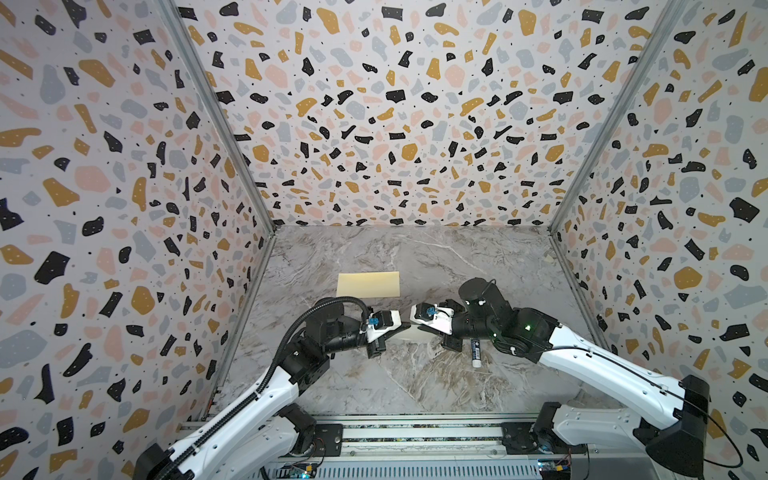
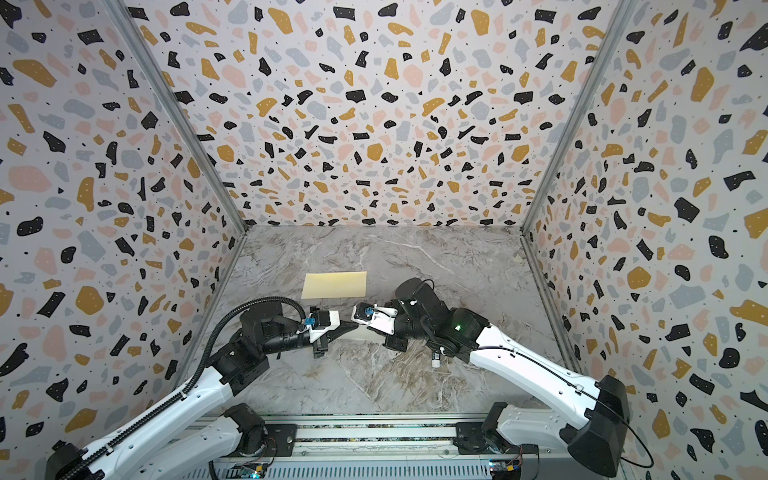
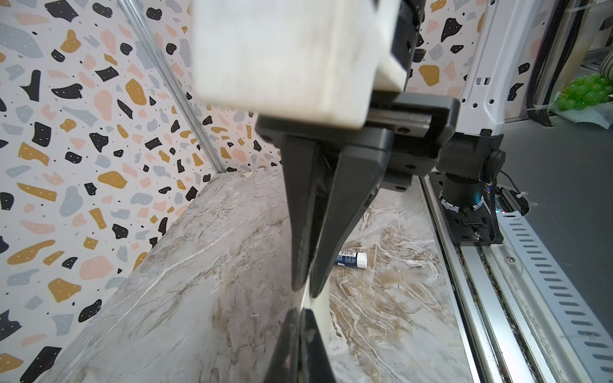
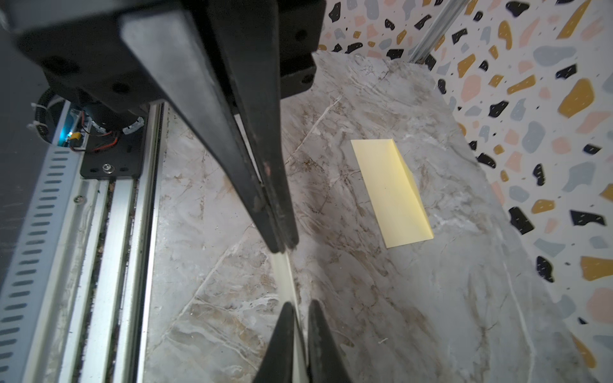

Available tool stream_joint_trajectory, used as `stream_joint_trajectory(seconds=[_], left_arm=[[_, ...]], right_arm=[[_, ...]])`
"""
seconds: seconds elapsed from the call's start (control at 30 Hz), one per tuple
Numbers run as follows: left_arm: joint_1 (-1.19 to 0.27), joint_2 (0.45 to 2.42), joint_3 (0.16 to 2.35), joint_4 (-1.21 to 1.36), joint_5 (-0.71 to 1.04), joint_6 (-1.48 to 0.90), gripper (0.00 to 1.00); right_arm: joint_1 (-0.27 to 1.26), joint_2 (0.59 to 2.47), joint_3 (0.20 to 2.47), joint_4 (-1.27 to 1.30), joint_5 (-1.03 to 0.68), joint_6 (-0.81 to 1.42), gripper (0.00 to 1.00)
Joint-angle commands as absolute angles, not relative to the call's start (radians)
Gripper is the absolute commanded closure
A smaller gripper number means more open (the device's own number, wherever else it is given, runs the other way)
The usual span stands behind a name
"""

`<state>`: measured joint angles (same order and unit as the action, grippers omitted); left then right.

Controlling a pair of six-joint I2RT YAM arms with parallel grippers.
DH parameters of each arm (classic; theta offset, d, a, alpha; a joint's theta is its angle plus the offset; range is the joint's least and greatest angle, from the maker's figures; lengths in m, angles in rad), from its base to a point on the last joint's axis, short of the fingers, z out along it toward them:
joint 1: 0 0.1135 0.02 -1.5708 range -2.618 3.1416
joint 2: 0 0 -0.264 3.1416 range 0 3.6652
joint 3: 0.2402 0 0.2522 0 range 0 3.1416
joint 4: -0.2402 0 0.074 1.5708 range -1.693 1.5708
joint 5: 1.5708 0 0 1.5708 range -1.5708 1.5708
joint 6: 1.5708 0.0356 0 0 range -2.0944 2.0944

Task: Place the letter into the envelope and seal it

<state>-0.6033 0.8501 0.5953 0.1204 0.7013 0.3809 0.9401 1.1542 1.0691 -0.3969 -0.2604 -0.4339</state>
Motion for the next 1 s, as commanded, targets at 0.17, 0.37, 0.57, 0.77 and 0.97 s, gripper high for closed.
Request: stream_joint_trajectory(seconds=[0.17, 0.37, 0.57, 0.77, 0.97], left_arm=[[-0.605, 0.832, 0.583, 0.155, 0.718, 0.379, 1.0], [-0.605, 0.829, 0.581, 0.161, 0.721, 0.377, 1.0], [-0.604, 0.825, 0.581, 0.164, 0.718, 0.376, 1.0], [-0.604, 0.821, 0.579, 0.163, 0.719, 0.377, 1.0], [-0.605, 0.818, 0.578, 0.163, 0.716, 0.379, 1.0]], right_arm=[[0.943, 1.042, 1.044, -0.286, -0.334, -0.389, 0.73], [0.943, 1.085, 1.061, -0.289, -0.341, -0.384, 0.73], [0.942, 1.14, 1.085, -0.316, -0.347, -0.376, 0.75], [0.941, 1.165, 1.087, -0.314, -0.334, -0.371, 0.79], [0.941, 1.182, 1.095, -0.32, -0.331, -0.372, 0.92]])
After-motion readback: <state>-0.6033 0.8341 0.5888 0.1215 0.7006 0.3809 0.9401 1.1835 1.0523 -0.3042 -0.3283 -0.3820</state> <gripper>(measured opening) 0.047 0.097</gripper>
